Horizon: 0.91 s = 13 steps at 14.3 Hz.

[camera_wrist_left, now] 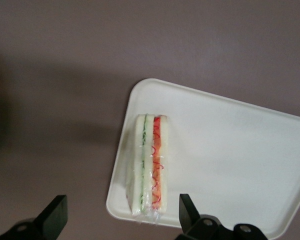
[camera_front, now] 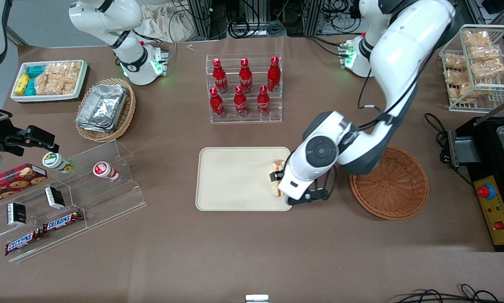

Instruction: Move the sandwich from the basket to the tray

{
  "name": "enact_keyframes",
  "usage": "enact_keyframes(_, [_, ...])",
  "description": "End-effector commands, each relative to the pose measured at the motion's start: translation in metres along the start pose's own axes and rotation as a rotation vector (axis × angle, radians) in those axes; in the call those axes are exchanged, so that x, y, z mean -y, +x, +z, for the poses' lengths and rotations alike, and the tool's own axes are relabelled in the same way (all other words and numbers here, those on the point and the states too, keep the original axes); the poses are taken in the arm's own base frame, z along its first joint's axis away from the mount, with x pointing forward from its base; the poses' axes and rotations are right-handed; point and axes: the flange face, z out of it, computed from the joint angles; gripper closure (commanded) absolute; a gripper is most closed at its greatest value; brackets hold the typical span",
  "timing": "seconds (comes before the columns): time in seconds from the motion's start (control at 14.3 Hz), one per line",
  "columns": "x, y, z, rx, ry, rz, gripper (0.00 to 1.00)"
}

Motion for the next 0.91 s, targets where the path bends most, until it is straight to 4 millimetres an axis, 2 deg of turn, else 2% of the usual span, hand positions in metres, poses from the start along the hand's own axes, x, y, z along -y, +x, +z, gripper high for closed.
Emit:
enact_keyframes(0.0, [0.038,0.016,-0.071,-0.036,-0.001,-0.076,0.00])
enact_keyframes(0.14, [0.068,0.026,-0.110,-0.041,-0.039,-0.115,0.00])
enact_keyframes(0.28, [0.105,0.034,-0.136,-0.017,-0.013,-0.082,0.00])
enact_keyframes(0.35, [0.117,0.032,-0.144,0.008,0.002,-0.022,0.00])
enact_keyframes(0.42, [0.140,0.034,-0.162,0.003,0.033,0.021,0.01])
enact_keyframes(0.56, [0.185,0.034,-0.183,0.019,0.042,0.106,0.01])
enact_keyframes(0.7, [0.234,0.030,-0.196,0.013,0.049,0.178,0.01])
enact_keyframes(0.84, [0.259,0.018,-0.190,-0.025,0.065,0.223,0.01])
